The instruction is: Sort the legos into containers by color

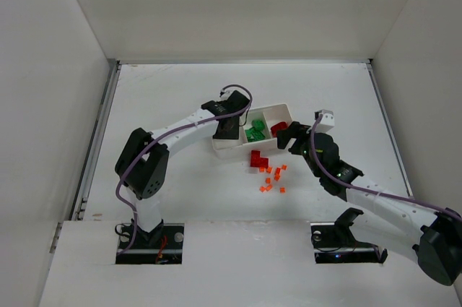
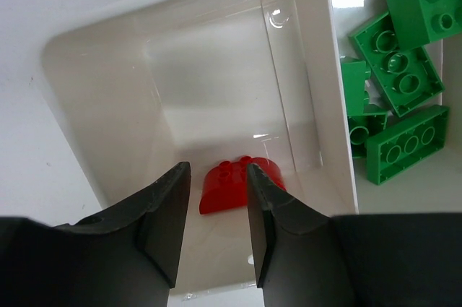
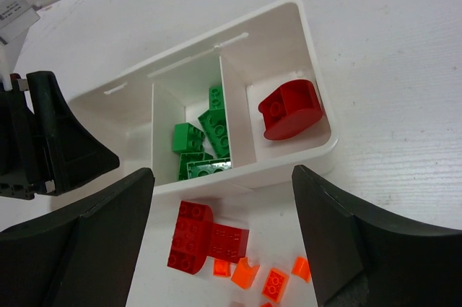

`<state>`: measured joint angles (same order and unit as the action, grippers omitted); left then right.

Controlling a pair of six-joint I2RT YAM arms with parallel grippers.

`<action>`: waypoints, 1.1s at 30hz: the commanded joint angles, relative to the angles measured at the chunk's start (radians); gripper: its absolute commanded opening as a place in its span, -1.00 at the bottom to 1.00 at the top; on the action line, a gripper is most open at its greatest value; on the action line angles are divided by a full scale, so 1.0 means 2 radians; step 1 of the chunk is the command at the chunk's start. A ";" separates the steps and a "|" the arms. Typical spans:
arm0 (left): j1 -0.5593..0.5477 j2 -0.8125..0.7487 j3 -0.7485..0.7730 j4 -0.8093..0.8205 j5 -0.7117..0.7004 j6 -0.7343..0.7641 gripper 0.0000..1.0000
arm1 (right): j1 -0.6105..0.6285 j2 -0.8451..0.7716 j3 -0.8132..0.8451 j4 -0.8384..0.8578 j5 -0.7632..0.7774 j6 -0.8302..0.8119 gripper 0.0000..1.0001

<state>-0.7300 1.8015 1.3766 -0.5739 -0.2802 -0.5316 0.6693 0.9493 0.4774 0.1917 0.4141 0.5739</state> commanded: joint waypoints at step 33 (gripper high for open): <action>0.016 0.034 -0.003 -0.004 0.033 -0.013 -0.22 | 0.005 -0.006 0.002 0.027 -0.006 0.004 0.66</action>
<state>-0.7048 1.8858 1.3766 -0.5674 -0.2089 -0.5552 0.6693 0.9508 0.4774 0.1917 0.4088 0.5766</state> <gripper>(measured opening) 0.393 0.831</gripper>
